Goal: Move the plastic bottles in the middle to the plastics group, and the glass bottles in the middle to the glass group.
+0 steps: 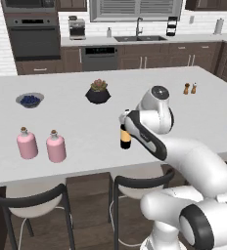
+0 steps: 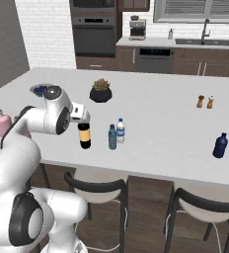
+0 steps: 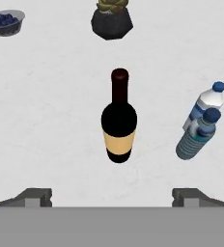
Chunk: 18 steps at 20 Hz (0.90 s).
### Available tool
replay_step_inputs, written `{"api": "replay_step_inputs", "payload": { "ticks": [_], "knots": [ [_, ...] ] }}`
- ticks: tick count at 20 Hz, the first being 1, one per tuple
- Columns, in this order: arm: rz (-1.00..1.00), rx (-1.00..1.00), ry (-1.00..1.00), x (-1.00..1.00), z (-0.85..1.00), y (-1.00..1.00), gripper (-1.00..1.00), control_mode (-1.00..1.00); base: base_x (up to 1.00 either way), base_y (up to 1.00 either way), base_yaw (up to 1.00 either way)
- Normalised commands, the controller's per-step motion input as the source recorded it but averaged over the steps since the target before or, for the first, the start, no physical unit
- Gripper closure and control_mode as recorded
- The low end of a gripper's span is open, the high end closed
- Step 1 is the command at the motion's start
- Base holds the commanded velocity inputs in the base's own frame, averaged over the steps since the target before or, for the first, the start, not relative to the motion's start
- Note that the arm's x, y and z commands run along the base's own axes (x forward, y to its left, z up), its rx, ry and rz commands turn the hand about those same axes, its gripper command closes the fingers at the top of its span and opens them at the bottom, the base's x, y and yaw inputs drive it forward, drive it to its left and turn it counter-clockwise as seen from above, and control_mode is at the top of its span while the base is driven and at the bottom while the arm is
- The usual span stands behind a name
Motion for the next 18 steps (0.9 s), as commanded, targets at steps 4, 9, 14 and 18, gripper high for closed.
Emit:
{"api": "replay_step_inputs", "payload": {
  "ticks": [4, 9, 14, 18],
  "knots": [
    [0.0, 0.0, 0.0, 0.24, -0.13, 0.02, -1.0, -1.0, 0.0, 0.0, 0.0],
    [0.0, -0.01, 0.0, 0.25, -0.35, 0.0, -1.0, -1.0, 0.0, 0.0, 0.0],
    [0.0, -0.01, 0.0, 0.12, -0.42, 0.0, -1.0, -1.0, 0.0, 0.0, 0.0],
    [0.0, -0.02, 0.0, 0.18, -0.22, 0.0, -1.0, -1.0, 0.0, 0.0, 0.0]
  ]
}}
